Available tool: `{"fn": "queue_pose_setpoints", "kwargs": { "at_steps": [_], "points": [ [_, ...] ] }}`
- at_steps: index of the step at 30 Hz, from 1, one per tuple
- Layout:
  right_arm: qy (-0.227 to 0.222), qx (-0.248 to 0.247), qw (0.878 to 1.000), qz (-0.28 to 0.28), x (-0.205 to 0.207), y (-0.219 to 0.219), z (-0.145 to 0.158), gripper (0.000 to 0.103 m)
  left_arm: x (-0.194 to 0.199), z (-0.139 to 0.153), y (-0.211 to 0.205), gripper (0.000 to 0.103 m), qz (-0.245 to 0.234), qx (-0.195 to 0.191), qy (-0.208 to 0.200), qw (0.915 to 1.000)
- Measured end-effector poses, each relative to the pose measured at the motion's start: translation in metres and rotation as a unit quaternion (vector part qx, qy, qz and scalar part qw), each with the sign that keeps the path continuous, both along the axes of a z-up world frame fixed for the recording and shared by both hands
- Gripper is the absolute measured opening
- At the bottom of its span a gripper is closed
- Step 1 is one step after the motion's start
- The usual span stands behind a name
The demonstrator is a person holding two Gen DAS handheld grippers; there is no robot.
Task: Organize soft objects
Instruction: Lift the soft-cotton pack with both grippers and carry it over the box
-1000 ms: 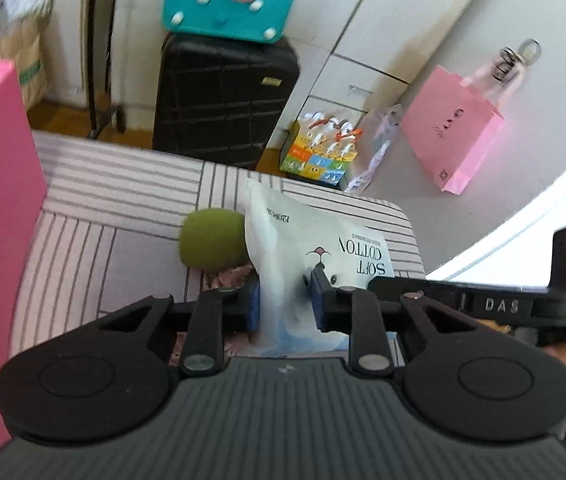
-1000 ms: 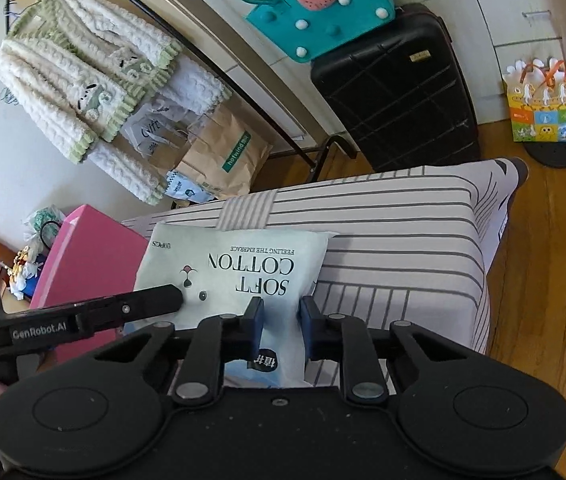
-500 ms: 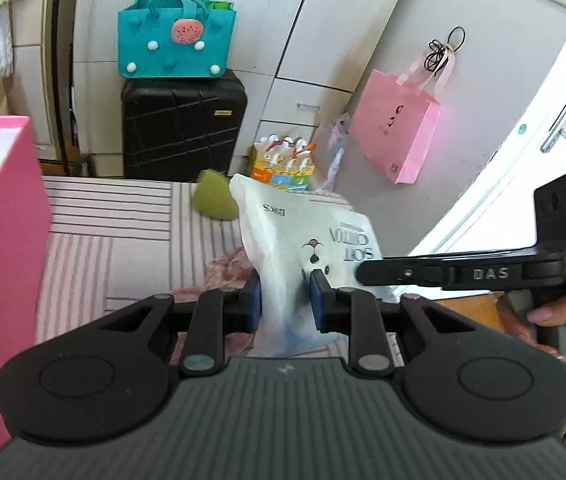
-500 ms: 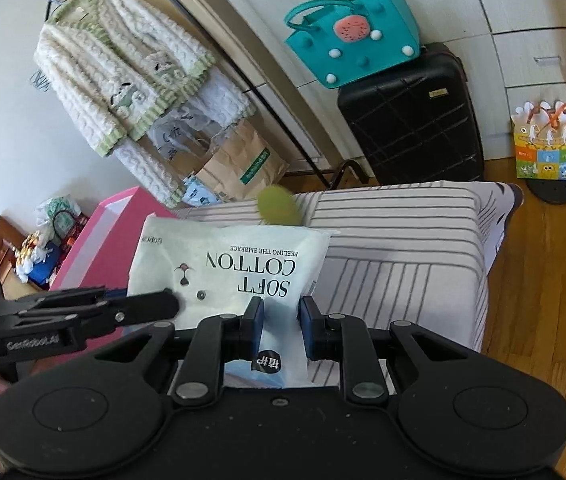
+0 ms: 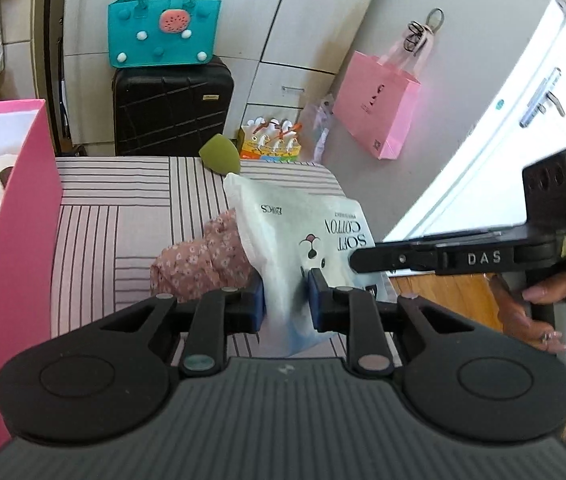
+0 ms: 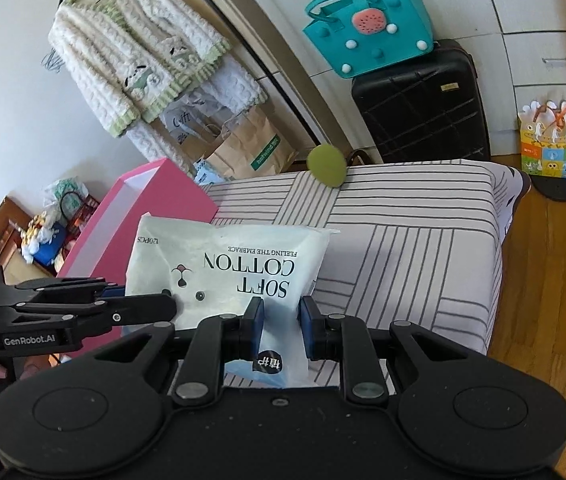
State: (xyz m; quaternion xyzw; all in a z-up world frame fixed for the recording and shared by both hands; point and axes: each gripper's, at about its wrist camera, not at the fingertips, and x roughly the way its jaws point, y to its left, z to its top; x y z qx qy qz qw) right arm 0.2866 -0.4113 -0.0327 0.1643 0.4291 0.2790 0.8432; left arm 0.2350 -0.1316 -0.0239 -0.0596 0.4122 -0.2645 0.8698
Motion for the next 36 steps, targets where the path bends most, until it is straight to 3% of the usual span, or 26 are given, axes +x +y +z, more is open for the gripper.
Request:
{"fn": "queue_pose_setpoints", "kwargs": {
  "at_steps": [17,28,36],
  "points": [
    [-0.073,-0.055,0.995,0.051,-0.076,0.072,0.069,0.024,-0.077,0.061,0.051,0.020,-0.063,0.064,-0.066,0.9938],
    [-0.142,-0.062,0.982,0.109,-0.092,0.166,0.104,0.024,-0.105,0.088,0.141,0.020,-0.003,0.074,-0.095,0.9927],
    [-0.177,-0.082,0.972,0.132,-0.062,0.235,0.098,0.024,-0.086,0.075,0.189,0.020,0.048,0.110,-0.135,0.9835]
  ]
}}
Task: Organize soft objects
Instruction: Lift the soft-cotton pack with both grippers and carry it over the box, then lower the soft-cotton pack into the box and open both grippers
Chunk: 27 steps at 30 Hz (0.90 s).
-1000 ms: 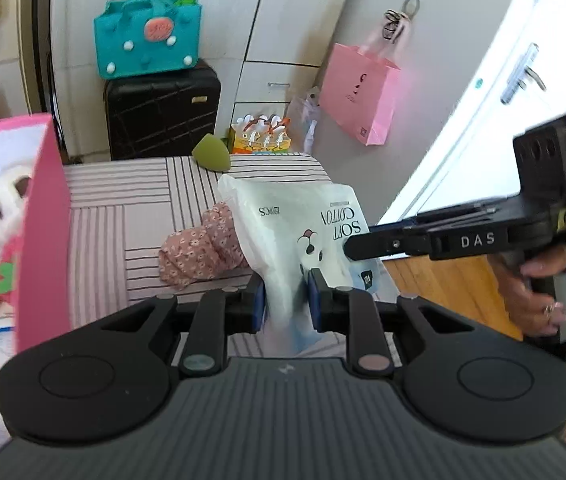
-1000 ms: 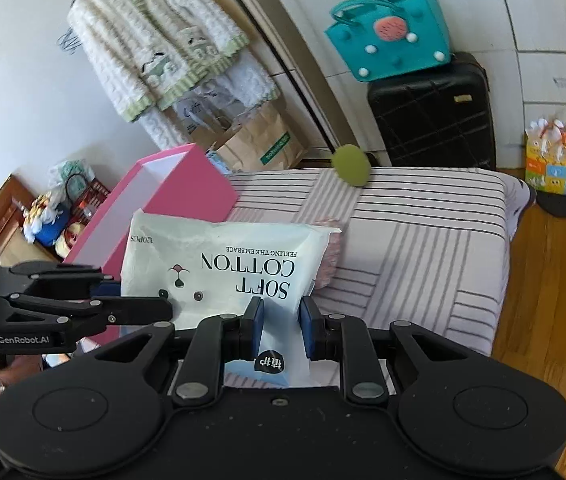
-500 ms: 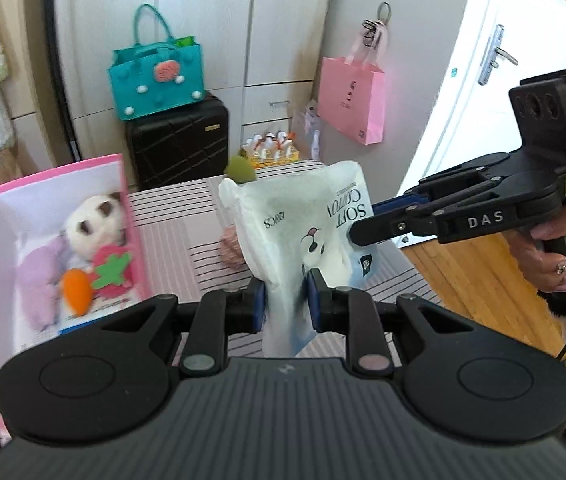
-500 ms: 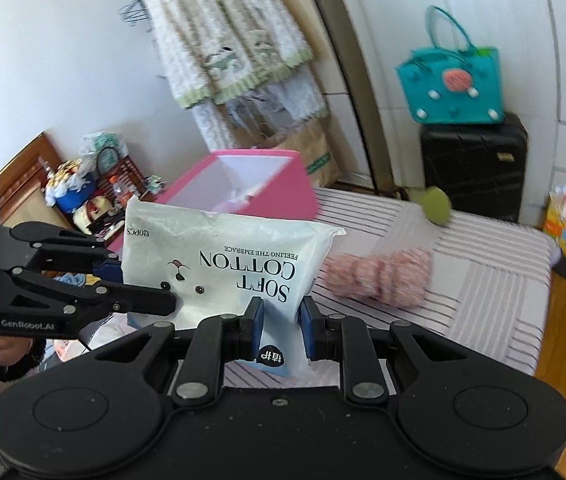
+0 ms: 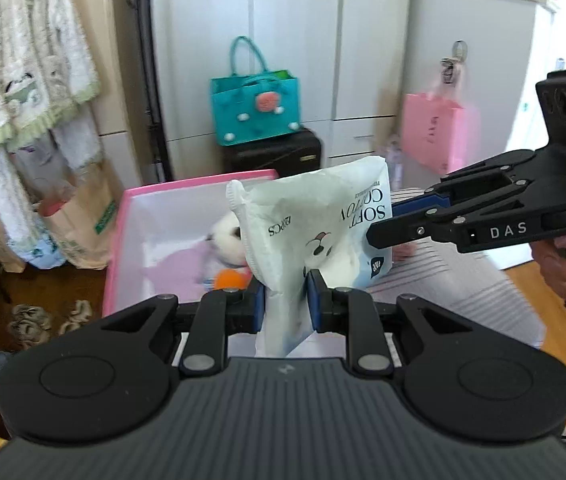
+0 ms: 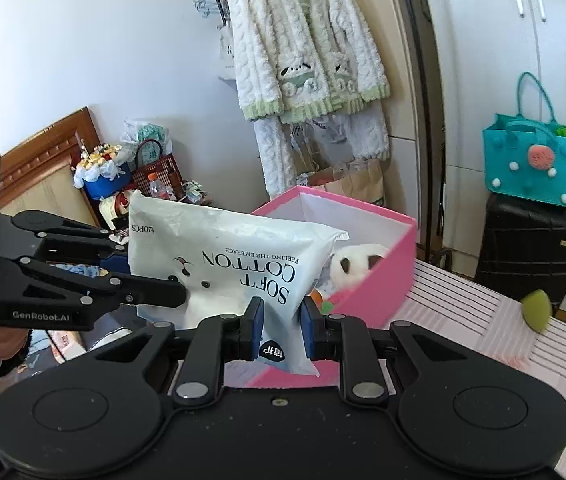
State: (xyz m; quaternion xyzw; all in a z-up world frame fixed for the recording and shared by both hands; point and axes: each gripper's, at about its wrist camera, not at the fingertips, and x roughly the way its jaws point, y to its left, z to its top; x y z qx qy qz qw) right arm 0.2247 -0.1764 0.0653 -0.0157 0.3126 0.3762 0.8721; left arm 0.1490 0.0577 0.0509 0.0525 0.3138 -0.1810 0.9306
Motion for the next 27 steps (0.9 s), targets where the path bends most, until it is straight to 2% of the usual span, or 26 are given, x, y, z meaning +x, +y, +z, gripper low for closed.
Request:
{"fn": "queue_pose_setpoints", "kwargs": {
  "at_steps": [2,4,9,12,17,18,21,24,27],
  "points": [
    [-0.002,-0.013,1.000,0.003,0.013,0.016,-0.006,0.024,0.012,-0.008,0.009,0.020,0.007,0.019,-0.009,0.9998],
    [0.008,-0.025,1.000,0.008,0.024,0.032,-0.011,0.024,0.025,-0.014,0.015,0.020,0.014,0.030,0.000,0.9995],
    [0.046,-0.046,0.998,0.020,0.039,0.056,-0.021,0.024,0.055,-0.026,0.046,0.022,0.019,0.006,0.060,0.9980],
    [0.085,-0.049,0.995,0.022,0.041,0.062,-0.029,0.024,0.068,-0.040,0.058,0.022,0.018,-0.014,0.107,0.9940],
    [0.110,-0.078,0.991,0.017,0.036,0.071,-0.041,0.024,0.074,-0.063,0.061,0.028,0.015,-0.008,0.154,0.9880],
    [0.111,-0.084,0.990,0.017,0.034,0.073,-0.042,0.024,0.076,-0.066,0.061,0.032,0.019,-0.004,0.159,0.9871],
    [0.089,-0.110,0.990,0.004,0.028,0.076,-0.041,0.024,0.074,-0.068,0.059,0.034,0.026,0.021,0.151,0.9879],
    [0.085,-0.108,0.990,0.009,0.021,0.074,-0.033,0.025,0.068,-0.059,0.056,0.040,0.018,0.029,0.140,0.9896],
    [0.083,-0.105,0.991,0.014,0.014,0.070,-0.023,0.025,0.065,-0.048,0.055,0.040,0.011,0.030,0.142,0.9893]
  ]
}}
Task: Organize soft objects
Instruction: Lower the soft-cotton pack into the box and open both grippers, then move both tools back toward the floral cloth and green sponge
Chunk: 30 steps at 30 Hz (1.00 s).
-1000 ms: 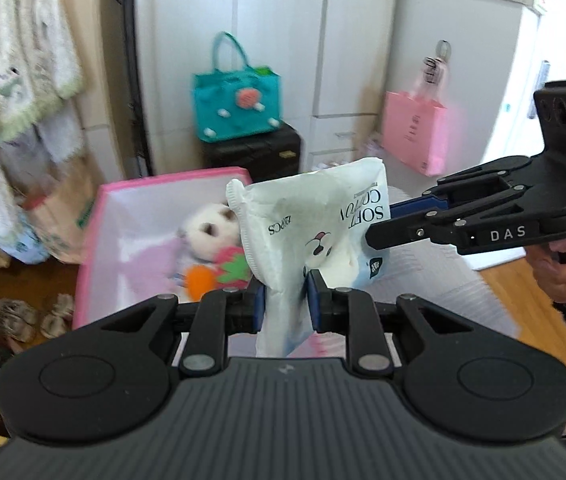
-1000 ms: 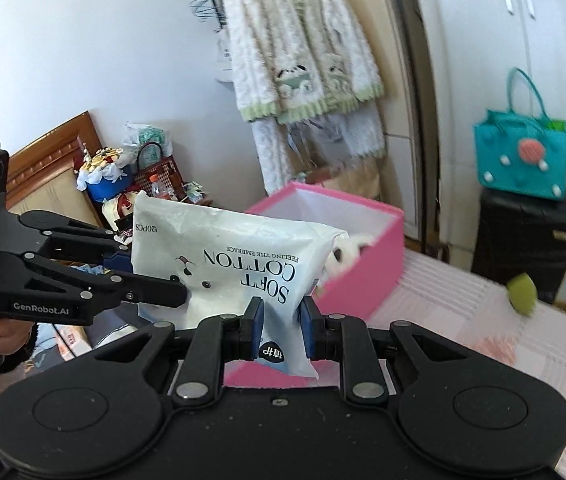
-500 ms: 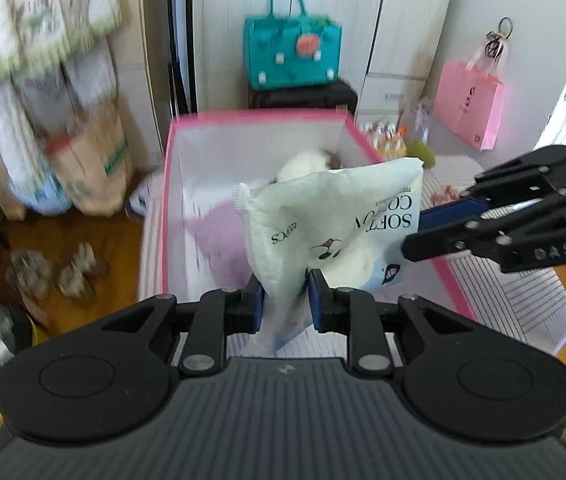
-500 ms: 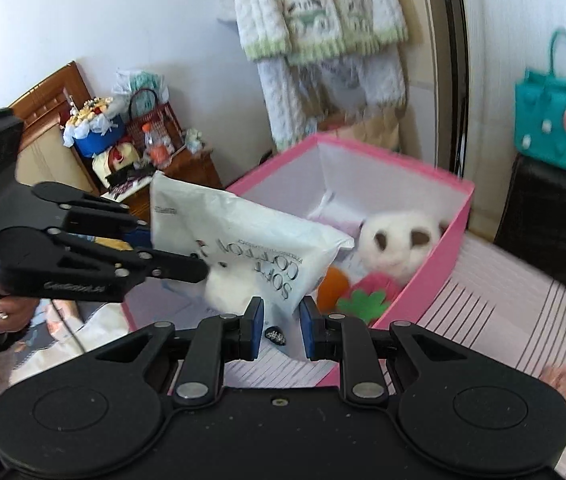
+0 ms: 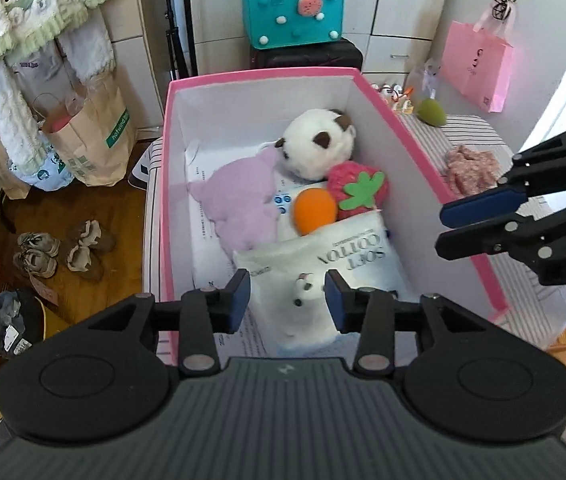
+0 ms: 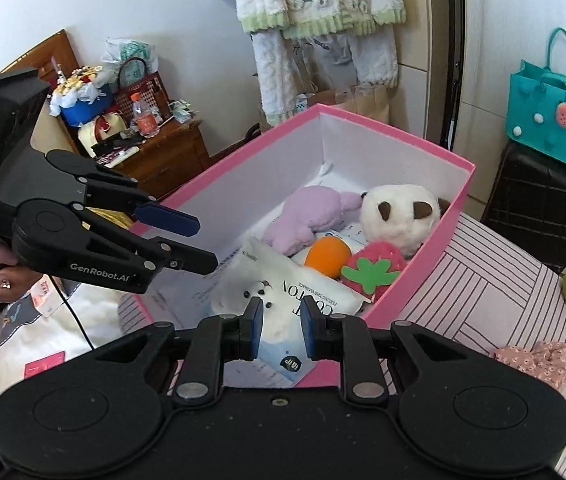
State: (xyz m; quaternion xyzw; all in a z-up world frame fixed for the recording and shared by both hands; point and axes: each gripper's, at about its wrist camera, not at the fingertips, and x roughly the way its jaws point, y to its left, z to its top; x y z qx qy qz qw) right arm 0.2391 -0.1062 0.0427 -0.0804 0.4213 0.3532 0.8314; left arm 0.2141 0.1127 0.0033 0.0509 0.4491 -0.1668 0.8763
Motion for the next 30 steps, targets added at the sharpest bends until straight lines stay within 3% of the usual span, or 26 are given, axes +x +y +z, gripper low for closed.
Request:
{"fn": "queue_pose_setpoints", "kwargs": {
  "at_steps": [14,23,30],
  "points": [
    [-0.062,0.015,0.998,0.002,-0.057,-0.040,0.060,0.026,-0.061,0.065,-0.026,0.045,-0.036,-0.002,-0.025,0.9990],
    [-0.093,0.020,0.996,-0.003,-0.087,-0.070,0.072,0.033,-0.083,0.080,-0.049,0.050,-0.038,-0.003,-0.056,0.9977],
    [-0.085,0.010,0.996,-0.035,-0.101,-0.108,0.070,0.037,-0.098,0.078,-0.081,0.053,-0.076,-0.007,-0.060,0.9953]
  ]
}}
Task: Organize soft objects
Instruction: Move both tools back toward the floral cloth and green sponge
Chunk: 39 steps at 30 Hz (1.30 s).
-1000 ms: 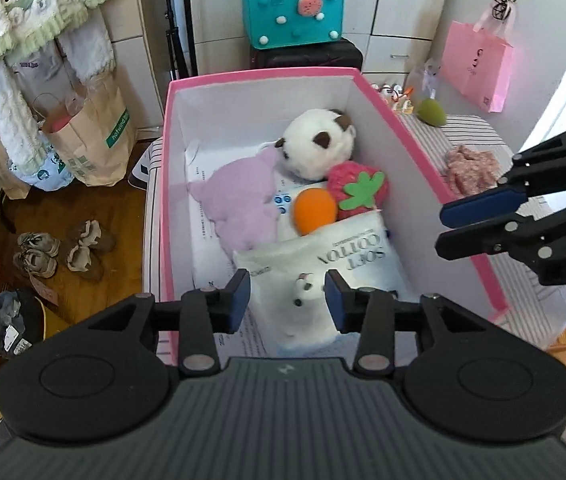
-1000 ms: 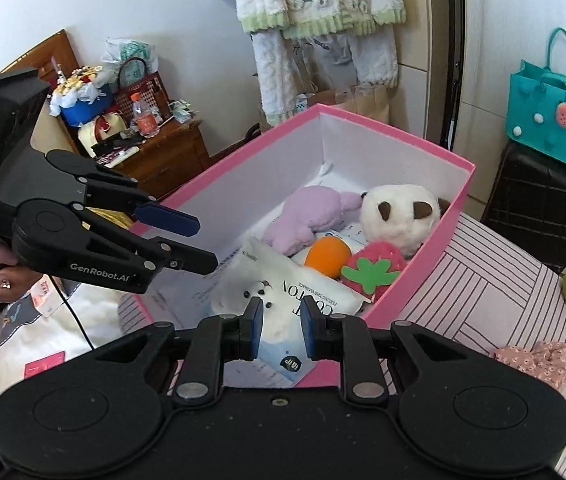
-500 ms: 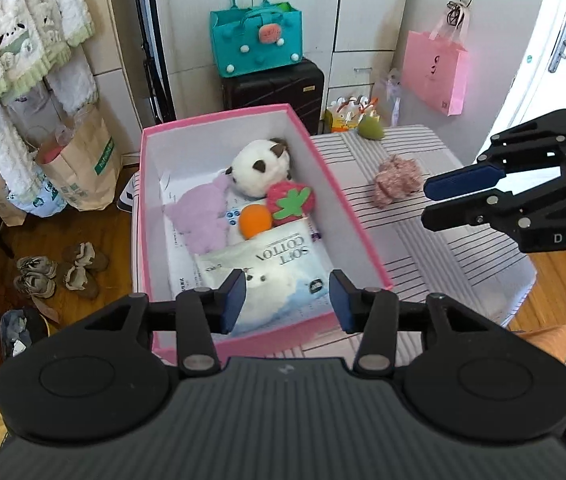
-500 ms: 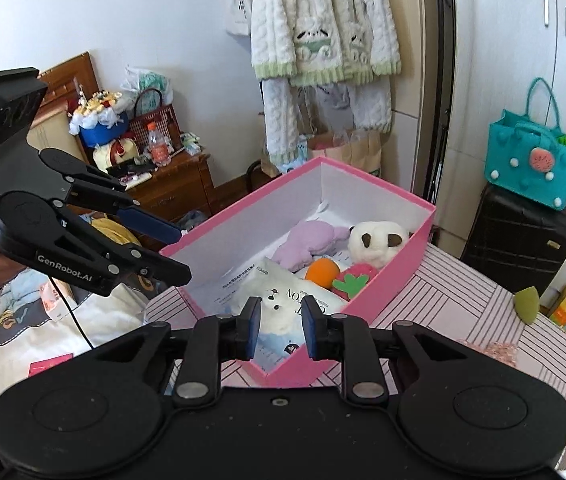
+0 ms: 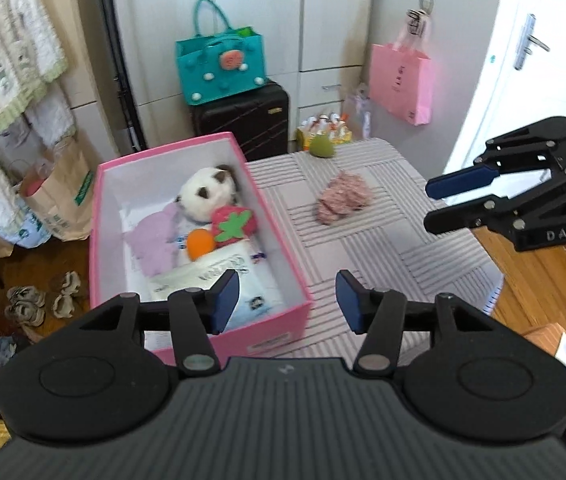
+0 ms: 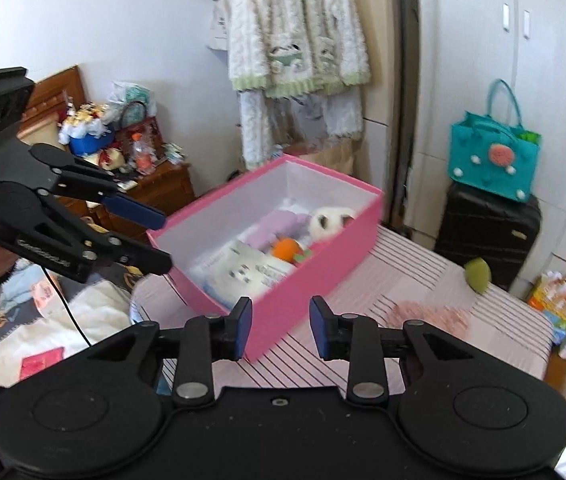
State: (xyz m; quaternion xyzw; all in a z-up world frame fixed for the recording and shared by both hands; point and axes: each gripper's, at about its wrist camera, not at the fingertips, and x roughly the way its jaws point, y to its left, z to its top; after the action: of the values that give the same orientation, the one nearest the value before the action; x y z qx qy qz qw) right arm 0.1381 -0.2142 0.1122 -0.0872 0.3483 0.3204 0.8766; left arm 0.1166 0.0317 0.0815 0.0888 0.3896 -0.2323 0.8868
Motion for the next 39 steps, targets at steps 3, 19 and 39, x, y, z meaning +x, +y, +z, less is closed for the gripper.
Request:
{"fn": "queue_pose_setpoints", "kwargs": {
  "at_steps": [3,19,39],
  "points": [
    [0.004,-0.012,1.000,-0.015,-0.007,-0.017,-0.003,0.039,-0.006,-0.003,-0.014,0.055,-0.016,0.003,0.008,0.9998],
    [-0.011,0.020,0.997,-0.076,0.019,-0.105,-0.019,0.058,0.020,-0.019,-0.097,0.062,-0.031,-0.050,-0.043,0.9974],
    [-0.030,0.037,0.997,-0.062,0.152,-0.152,-0.081,0.067,0.132,-0.128,-0.178,0.067,0.100,-0.069,-0.016,0.9924]
  ]
}}
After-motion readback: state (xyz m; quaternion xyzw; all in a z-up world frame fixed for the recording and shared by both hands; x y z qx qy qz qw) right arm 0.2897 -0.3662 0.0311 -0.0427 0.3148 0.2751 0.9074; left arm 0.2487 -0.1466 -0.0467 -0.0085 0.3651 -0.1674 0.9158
